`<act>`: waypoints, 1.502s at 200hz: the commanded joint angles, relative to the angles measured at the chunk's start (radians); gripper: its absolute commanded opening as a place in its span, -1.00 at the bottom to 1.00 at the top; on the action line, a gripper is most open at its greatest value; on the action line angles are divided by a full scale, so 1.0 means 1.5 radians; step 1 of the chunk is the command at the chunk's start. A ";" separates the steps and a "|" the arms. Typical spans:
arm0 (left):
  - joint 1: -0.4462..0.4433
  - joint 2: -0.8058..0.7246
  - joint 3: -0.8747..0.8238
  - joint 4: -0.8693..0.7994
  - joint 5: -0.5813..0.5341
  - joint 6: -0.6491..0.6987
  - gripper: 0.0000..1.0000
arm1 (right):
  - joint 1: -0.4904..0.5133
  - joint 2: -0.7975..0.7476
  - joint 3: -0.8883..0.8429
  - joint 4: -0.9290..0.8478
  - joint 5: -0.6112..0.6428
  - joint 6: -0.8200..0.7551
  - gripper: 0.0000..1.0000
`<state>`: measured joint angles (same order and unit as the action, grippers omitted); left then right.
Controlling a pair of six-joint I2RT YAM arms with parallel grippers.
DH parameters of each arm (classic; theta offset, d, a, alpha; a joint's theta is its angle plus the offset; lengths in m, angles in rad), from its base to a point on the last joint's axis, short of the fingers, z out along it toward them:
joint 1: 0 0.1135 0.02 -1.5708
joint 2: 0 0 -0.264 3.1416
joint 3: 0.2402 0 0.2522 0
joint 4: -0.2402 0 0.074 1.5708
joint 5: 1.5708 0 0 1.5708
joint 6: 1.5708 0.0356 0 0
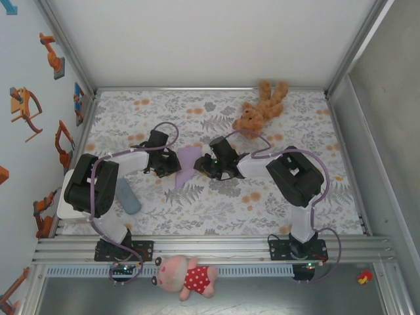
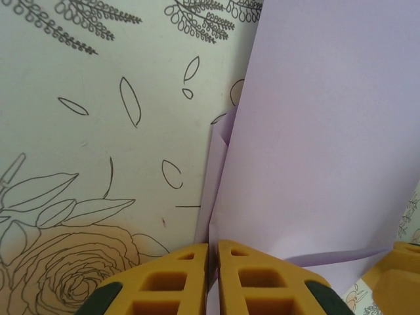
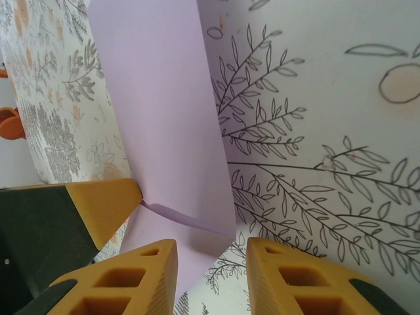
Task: Fold a paper plane with a square sheet of paper (pick it up from the middle)
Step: Fold the wing for the fifth time at the center of the table.
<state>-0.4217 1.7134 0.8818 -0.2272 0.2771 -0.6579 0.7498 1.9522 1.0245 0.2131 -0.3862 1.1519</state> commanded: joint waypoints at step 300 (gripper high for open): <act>-0.148 -0.285 -0.163 0.167 -0.068 0.107 0.54 | 0.002 -0.194 -0.109 -0.111 0.192 0.066 -1.00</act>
<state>-0.6147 1.3056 0.6796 -0.1303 0.1829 -0.5785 0.7498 1.7046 0.8680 0.1577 -0.1764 1.1873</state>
